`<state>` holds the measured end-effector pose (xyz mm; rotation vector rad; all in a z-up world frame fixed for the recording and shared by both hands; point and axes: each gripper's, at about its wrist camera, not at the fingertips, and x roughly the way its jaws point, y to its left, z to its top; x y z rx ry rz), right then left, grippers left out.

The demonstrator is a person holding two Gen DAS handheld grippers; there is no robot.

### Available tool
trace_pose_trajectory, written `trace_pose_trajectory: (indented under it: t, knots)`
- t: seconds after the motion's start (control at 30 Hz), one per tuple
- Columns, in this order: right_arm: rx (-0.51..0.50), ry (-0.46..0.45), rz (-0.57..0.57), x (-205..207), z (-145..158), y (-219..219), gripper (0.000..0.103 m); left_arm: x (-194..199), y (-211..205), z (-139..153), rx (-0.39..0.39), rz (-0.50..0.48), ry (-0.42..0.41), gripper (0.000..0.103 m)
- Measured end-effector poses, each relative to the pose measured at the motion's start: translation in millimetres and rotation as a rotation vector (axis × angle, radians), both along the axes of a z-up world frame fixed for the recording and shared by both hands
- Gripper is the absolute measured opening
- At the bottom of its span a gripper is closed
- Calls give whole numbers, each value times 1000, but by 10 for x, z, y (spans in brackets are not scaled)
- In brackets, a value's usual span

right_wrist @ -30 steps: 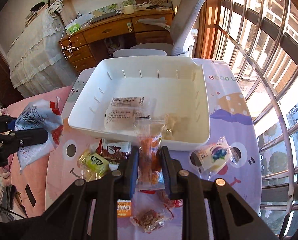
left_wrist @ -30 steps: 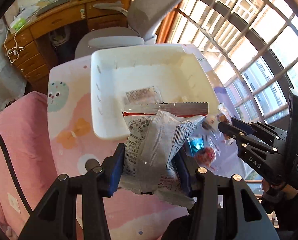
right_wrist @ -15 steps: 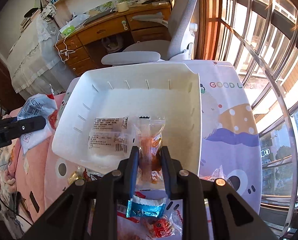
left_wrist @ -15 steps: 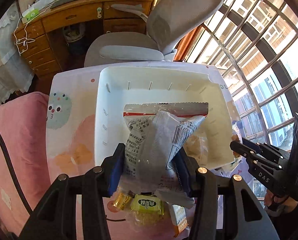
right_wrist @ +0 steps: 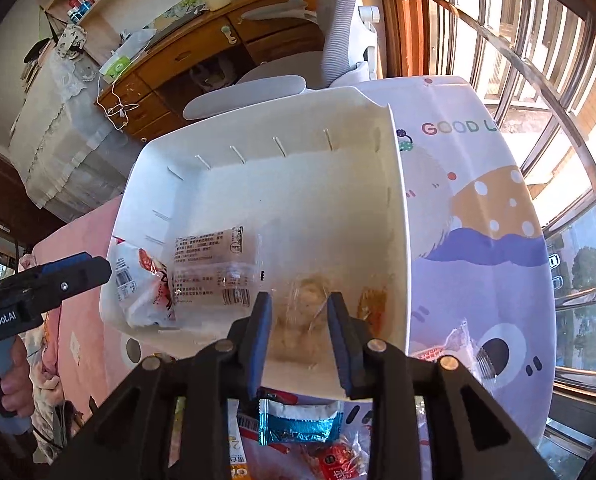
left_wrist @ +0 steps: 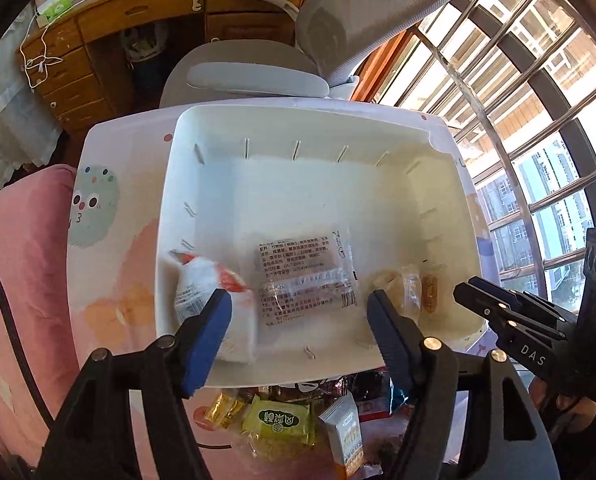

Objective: Organize snacks
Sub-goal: 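Open both tools and withdraw them from the basket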

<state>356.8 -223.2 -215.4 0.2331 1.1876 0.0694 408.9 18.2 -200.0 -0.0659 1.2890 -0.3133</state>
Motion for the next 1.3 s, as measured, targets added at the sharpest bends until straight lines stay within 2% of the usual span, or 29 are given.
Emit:
trace_pose_trajectory:
  t: [0.13, 0.37, 0.67, 1.0, 1.3]
  knots:
    - [8, -11, -27, -76, 67, -3, 32, -75, 21, 56, -25, -10, -10, 69]
    - [3, -38, -75, -304, 217, -11, 33, -339, 87, 182, -24, -27, -30, 69]
    - [-26, -79, -164, -901, 392, 10, 34, -847, 256, 337, -31, -50, -46, 69]
    - [-16, -90, -277, -1656, 319, 59, 35, -1448, 400, 417, -7, -93, -79, 73]
    - [-1, -70, -309, -2103, 198, 122, 35, -1905, 406, 343, 32, -133, -81, 73]
